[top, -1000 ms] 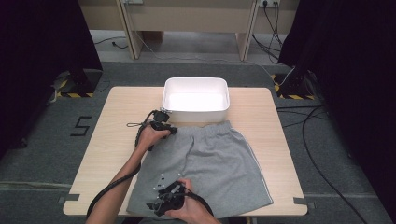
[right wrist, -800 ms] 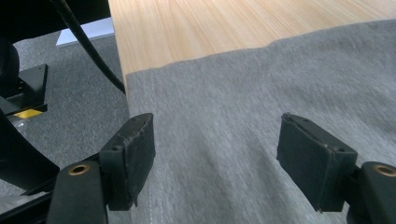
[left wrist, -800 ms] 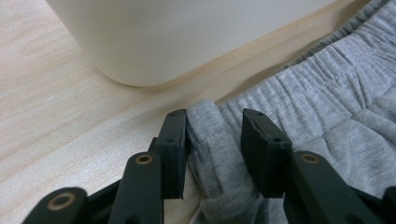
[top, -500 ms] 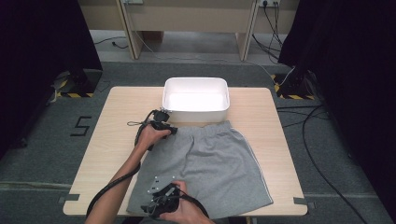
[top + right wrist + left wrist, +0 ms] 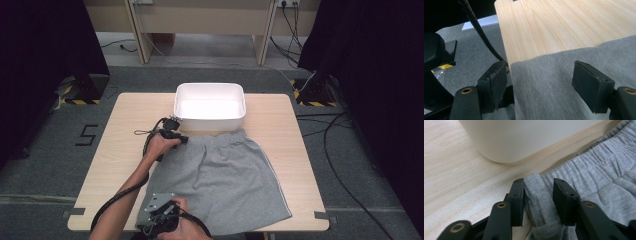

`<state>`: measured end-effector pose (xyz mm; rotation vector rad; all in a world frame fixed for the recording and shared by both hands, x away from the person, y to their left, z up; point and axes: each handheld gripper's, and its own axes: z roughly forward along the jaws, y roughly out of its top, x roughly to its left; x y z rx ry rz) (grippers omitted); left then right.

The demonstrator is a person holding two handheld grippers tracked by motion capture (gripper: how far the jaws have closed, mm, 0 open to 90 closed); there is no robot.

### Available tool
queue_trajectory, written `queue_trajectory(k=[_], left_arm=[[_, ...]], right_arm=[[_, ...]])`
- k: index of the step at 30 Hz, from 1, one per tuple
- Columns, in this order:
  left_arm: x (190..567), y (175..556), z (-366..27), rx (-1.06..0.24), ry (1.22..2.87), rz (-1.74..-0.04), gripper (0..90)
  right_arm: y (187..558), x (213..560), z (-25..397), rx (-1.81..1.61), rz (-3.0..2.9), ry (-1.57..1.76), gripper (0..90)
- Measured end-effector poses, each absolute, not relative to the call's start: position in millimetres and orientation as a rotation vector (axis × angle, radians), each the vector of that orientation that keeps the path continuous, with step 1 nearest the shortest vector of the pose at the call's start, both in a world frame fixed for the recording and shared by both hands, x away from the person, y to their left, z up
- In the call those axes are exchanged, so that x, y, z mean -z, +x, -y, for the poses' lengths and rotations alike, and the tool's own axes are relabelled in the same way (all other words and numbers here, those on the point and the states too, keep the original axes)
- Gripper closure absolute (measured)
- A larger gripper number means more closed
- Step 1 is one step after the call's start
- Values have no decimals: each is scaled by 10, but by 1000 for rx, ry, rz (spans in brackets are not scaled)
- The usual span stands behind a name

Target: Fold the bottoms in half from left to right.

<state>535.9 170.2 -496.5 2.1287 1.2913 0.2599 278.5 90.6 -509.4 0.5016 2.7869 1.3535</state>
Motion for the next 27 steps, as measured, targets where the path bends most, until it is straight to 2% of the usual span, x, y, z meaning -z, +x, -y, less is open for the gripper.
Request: queue_trajectory(k=[13,16,25,26,27], left_arm=[[4970,5357,-1706,-252,2119,-1289,661],[4971,5355,-1706,-253,2118,-1287,661],[4970,5352,-1696,-254,2121,-1285,680],[4971,5351,-1693,-253,2118,-1285,696],[4972,5350,-1691,-252,2118,-1282,696]], right_arm=[[2718,5216,-1015,-1312,-2775,484,337],[2688,5227,-1045,-1275,-2746,429,372],[2691,5218,-1007,-1254,-2709,451,668],[2691,5217,-999,-1256,-2709,449,726],[2691,5217,-999,-1256,-2709,449,726]])
